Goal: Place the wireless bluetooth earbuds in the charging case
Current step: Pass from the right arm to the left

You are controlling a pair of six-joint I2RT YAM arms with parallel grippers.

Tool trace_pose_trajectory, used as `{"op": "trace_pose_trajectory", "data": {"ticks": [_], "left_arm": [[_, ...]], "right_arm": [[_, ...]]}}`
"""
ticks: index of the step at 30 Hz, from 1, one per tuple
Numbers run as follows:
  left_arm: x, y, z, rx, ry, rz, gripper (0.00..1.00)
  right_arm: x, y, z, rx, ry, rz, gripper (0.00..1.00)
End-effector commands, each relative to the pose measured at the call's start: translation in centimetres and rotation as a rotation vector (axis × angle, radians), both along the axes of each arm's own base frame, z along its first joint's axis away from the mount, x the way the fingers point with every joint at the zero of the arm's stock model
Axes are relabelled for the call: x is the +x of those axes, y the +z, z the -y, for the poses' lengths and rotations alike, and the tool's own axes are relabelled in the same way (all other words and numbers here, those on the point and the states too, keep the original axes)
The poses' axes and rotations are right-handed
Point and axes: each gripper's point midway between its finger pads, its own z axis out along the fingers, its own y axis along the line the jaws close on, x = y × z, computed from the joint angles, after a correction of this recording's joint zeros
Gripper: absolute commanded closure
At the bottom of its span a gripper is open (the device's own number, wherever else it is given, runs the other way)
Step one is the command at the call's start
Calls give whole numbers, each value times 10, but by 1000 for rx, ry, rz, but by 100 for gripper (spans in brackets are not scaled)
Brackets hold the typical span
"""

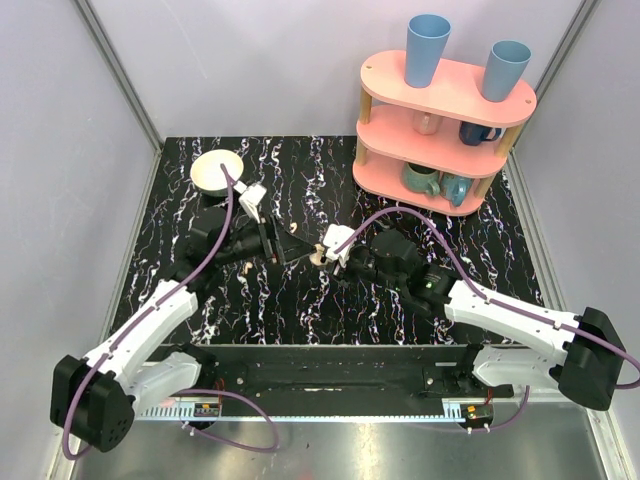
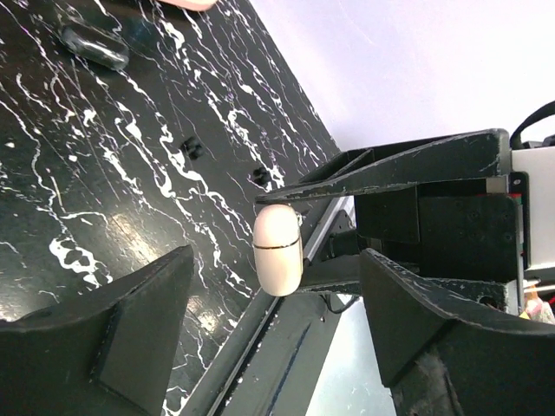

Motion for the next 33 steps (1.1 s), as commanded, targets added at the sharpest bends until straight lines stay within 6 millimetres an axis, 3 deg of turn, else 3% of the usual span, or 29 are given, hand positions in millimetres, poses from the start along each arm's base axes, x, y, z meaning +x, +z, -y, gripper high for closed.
{"op": "trace_pose_trajectory", "data": {"ticks": [1, 10, 21, 33], "left_arm": [[4, 18, 12, -30, -24, 79, 21], [-4, 9, 25, -30, -116, 48, 35], [-17, 8, 35, -23, -232, 20, 39], [-16, -15, 31, 103, -239, -56, 46]], "right_arm": [[-1, 19, -2, 64, -16, 18, 80], [-4, 18, 1, 54, -14, 22, 80], [-3, 7, 4, -5, -8, 46, 80], [1, 4, 6, -31, -21, 72, 79]]}}
